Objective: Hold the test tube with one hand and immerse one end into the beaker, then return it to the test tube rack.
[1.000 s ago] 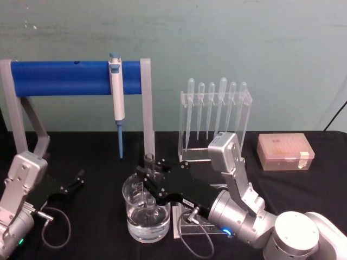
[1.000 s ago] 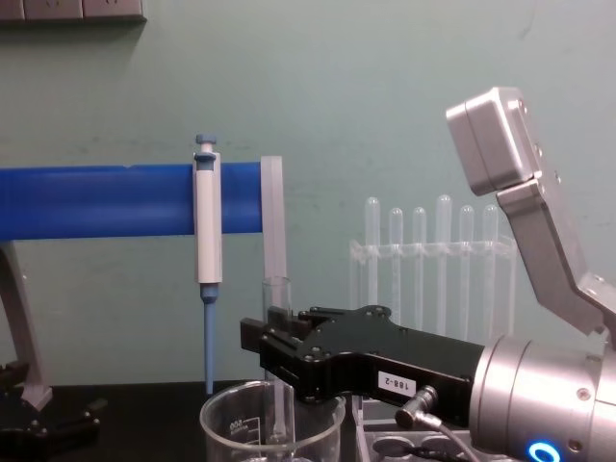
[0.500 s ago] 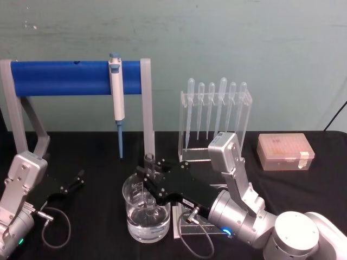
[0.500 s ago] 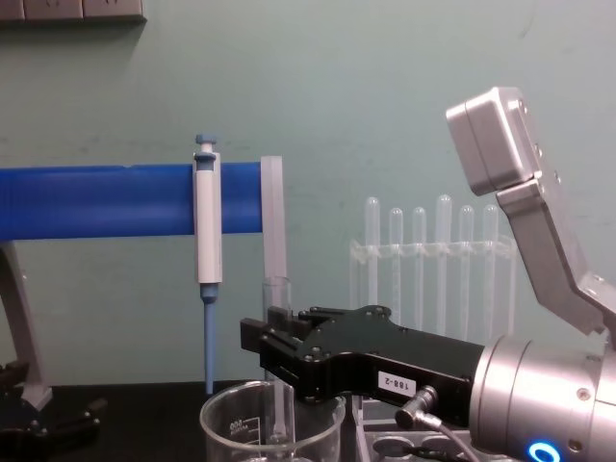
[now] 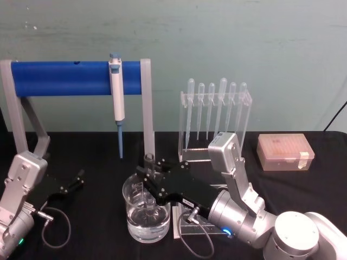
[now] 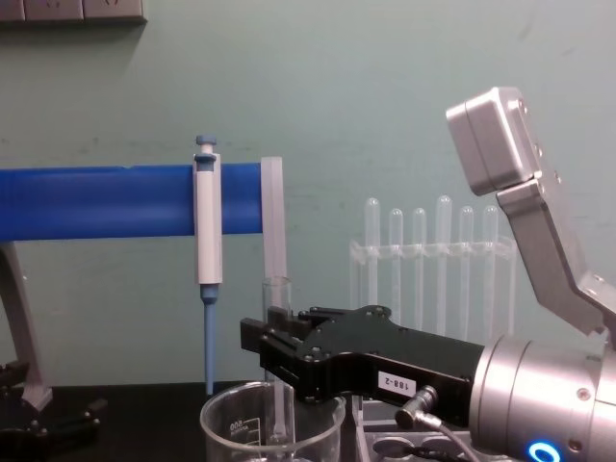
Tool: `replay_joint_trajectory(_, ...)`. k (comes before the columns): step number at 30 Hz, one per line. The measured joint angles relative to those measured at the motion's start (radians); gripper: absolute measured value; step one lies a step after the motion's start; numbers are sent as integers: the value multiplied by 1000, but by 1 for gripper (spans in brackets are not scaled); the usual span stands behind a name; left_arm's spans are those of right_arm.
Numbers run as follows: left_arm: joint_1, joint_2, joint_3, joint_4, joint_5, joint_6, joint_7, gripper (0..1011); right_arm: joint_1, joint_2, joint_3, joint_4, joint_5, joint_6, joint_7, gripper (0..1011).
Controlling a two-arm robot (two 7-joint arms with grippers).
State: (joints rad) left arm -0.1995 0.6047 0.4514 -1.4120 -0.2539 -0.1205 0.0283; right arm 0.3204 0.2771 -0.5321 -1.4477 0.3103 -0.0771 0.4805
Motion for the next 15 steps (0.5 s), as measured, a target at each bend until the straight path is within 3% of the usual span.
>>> replay_joint_trajectory(15,0,0,0,0,0,0,0,1000,0,0,0,0,0,0,0,225)
